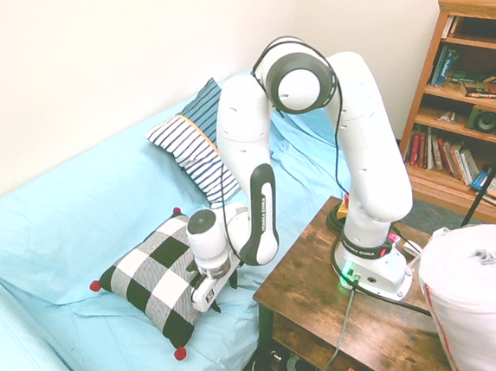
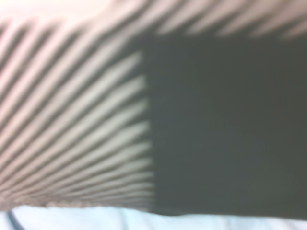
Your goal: Stand the pillow up
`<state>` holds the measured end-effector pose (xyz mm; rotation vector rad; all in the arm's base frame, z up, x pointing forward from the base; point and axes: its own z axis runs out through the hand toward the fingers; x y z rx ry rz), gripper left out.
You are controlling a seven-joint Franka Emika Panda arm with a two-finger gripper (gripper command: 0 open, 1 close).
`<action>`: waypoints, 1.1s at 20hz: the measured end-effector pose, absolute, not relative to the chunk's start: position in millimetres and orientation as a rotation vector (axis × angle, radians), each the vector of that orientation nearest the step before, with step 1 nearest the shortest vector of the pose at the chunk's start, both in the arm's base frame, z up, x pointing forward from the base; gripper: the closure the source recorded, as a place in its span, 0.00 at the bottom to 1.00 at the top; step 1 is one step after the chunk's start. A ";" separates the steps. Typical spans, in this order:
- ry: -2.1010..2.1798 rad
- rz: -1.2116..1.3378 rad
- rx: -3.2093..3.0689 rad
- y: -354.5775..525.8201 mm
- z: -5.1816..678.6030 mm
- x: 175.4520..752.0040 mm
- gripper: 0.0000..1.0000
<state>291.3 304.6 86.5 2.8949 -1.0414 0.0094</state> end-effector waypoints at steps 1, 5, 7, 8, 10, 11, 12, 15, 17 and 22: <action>-1.046 0.017 2.893 304.7 83.8 294.5 0.00; -1.101 0.069 2.888 296.0 87.0 321.0 0.00; -1.124 0.093 2.899 295.1 96.7 334.4 0.00; -1.132 0.107 2.907 294.6 103.4 341.2 0.00; -1.144 0.140 2.919 292.9 120.0 356.9 0.00; -1.152 0.156 2.922 292.5 130.4 365.8 0.00; -1.160 0.175 2.929 293.3 146.7 378.2 0.00; -1.173 0.246 2.949 291.0 202.5 422.7 0.00; -1.168 0.303 2.960 289.3 237.8 450.8 0.00; -1.138 0.417 2.989 287.8 308.6 531.3 0.00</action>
